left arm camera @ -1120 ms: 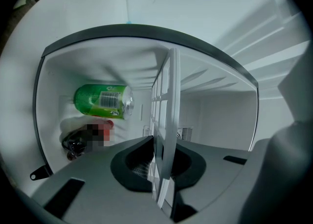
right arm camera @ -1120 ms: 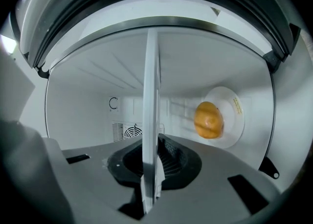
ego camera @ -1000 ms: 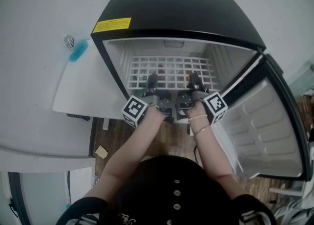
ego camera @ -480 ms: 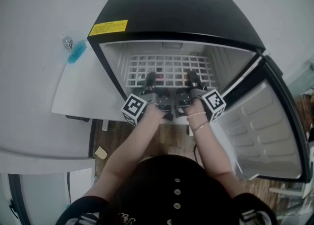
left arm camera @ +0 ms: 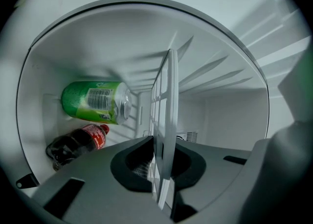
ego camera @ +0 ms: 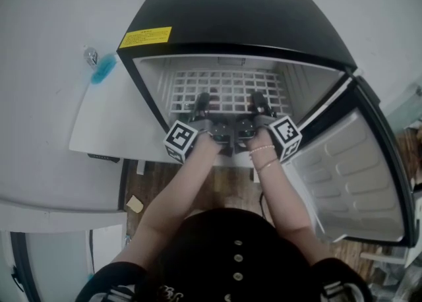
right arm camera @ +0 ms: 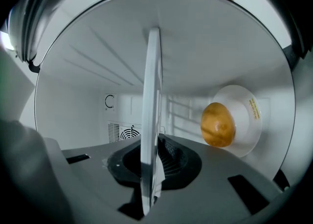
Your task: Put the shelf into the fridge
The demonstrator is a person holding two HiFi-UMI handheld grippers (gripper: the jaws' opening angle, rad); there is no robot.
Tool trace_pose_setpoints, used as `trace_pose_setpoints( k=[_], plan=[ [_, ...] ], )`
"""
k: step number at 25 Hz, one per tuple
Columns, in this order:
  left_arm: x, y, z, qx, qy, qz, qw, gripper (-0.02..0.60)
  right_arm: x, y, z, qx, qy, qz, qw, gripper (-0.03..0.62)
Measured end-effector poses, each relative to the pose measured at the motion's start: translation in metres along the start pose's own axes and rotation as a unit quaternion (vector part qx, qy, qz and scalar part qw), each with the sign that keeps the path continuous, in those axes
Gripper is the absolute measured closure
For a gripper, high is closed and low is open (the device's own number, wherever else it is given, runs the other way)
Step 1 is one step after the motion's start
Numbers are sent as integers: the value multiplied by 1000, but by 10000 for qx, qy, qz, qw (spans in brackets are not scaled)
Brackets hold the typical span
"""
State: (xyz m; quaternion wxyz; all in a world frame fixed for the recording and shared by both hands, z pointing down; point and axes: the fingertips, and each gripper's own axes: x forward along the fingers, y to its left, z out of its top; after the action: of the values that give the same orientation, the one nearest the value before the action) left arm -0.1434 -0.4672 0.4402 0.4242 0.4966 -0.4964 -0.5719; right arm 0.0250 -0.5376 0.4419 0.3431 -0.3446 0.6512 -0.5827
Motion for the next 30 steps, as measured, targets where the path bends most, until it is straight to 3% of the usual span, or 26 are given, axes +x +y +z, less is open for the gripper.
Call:
trace_pose_setpoints(
  k=[11,19,30],
  plan=[
    [-1,0,0,-16,-58,118,9999,546,-9,1,-3,258,-43,-8,9997,557],
    [-11,-5,-6,4,132,222,9997,545,-22,9,-3,131,-102,-48,9999,518],
    [-41,-10,-12,22,314,271,9991,545,-59,7,-19,22,43,-97,9999,517]
  ],
)
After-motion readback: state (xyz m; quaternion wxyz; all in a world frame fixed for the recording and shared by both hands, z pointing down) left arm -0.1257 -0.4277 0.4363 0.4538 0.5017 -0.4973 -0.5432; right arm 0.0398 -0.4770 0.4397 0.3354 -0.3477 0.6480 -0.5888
